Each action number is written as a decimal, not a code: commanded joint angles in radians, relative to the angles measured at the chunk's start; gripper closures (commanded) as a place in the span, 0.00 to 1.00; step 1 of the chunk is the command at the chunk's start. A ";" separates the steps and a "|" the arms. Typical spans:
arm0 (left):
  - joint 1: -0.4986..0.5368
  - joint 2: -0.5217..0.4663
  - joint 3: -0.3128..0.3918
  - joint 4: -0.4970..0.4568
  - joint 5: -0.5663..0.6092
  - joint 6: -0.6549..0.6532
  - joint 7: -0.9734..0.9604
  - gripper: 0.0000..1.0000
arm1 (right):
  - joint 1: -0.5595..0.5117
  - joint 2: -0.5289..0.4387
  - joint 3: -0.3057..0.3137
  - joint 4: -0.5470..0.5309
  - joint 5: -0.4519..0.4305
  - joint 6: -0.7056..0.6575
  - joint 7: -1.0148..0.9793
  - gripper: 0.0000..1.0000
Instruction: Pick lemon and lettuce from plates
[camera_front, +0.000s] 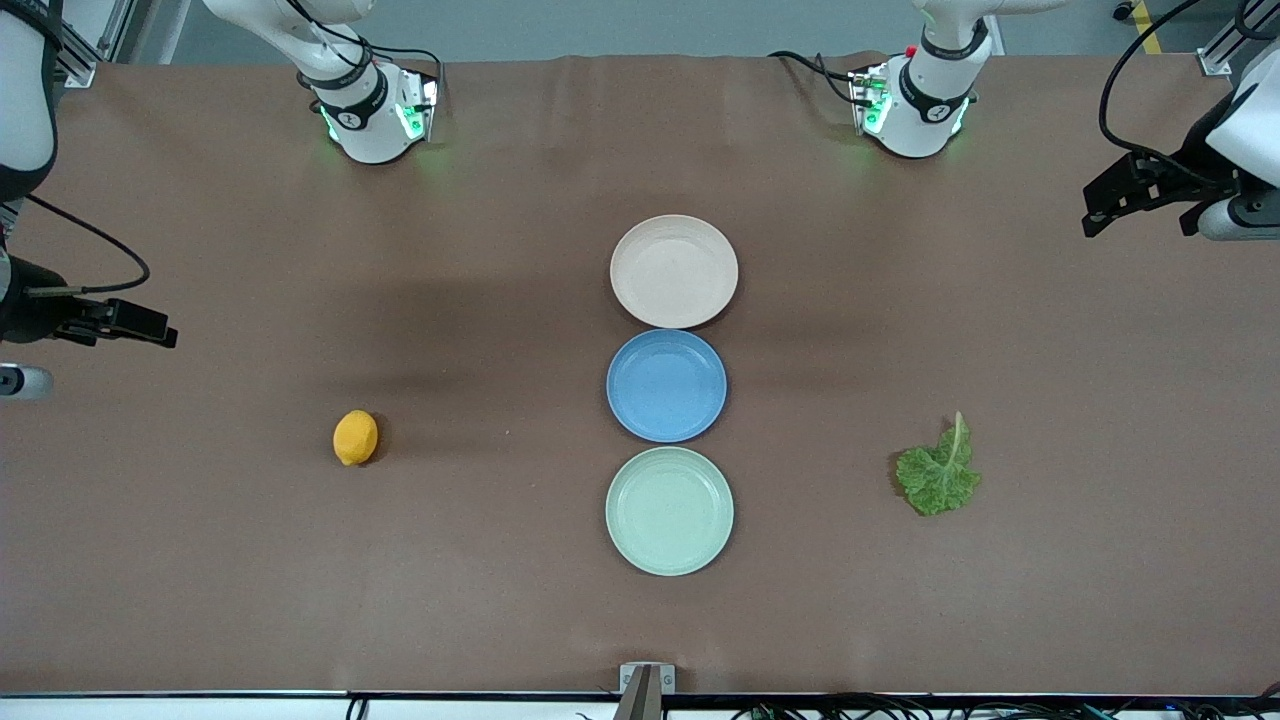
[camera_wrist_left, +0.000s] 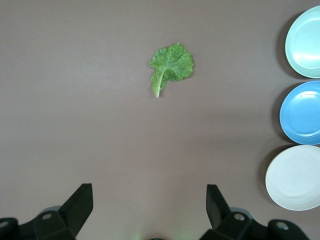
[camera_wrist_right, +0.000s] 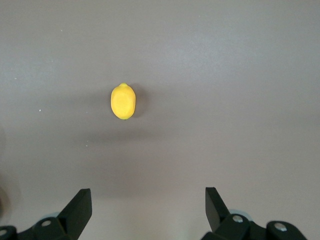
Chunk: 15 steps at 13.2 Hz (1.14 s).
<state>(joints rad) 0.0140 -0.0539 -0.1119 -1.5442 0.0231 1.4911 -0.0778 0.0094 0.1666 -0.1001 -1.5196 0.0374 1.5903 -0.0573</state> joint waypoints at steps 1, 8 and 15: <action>0.012 -0.018 -0.002 -0.014 -0.034 0.014 0.015 0.00 | -0.019 -0.119 0.017 -0.137 -0.028 0.051 -0.026 0.00; 0.011 -0.015 0.000 -0.016 -0.049 0.018 0.015 0.00 | -0.043 -0.254 0.037 -0.238 -0.037 0.051 -0.026 0.00; 0.009 -0.007 -0.002 -0.010 -0.049 0.018 0.015 0.00 | -0.057 -0.300 0.042 -0.264 -0.037 0.046 -0.026 0.00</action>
<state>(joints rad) 0.0147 -0.0537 -0.1114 -1.5471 0.0009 1.4989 -0.0778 -0.0153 -0.0994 -0.0851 -1.7405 0.0141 1.6172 -0.0705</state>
